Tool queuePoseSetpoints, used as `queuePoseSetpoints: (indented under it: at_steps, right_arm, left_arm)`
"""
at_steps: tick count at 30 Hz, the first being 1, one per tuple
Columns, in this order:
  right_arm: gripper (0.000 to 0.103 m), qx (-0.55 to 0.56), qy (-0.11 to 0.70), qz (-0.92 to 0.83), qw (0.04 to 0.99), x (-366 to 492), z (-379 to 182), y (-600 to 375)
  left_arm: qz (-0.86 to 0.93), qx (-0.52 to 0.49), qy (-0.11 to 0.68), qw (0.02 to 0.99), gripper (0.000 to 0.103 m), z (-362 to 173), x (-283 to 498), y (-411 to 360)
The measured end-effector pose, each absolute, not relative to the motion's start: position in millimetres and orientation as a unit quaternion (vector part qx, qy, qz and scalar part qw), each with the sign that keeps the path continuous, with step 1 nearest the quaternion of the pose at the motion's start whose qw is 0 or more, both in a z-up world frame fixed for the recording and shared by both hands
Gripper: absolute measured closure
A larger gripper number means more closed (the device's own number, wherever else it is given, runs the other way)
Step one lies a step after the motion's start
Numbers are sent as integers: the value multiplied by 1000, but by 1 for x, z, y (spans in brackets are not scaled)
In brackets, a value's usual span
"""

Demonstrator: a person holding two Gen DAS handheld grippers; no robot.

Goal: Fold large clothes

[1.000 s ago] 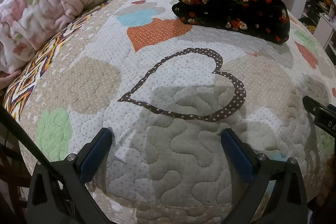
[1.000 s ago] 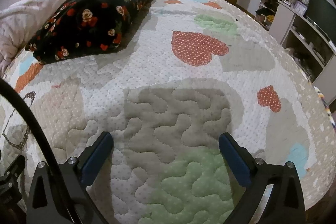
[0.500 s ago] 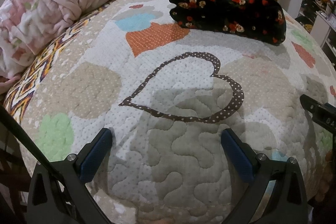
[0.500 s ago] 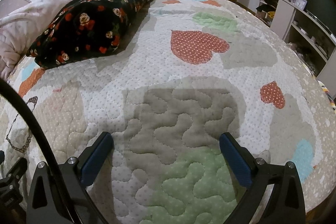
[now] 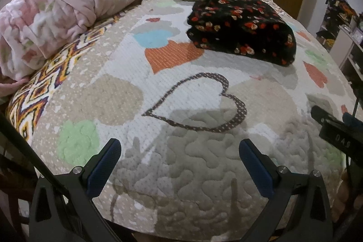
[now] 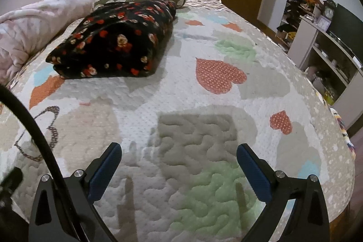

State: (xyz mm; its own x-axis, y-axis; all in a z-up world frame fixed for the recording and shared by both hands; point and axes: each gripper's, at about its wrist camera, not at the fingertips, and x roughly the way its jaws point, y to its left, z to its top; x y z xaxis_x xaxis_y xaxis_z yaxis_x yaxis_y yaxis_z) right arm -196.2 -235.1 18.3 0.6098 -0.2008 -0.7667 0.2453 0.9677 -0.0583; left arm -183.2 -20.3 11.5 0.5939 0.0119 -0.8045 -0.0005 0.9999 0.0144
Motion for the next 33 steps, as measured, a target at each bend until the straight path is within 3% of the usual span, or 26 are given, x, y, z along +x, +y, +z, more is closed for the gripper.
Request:
queuePoseSetpoints:
  at_steps: [33]
  right_arm:
    - [0,20,418,-132,899,-206,28,-226]
  left_arm:
    - [-14,13,458,889,0,12,-193,-31]
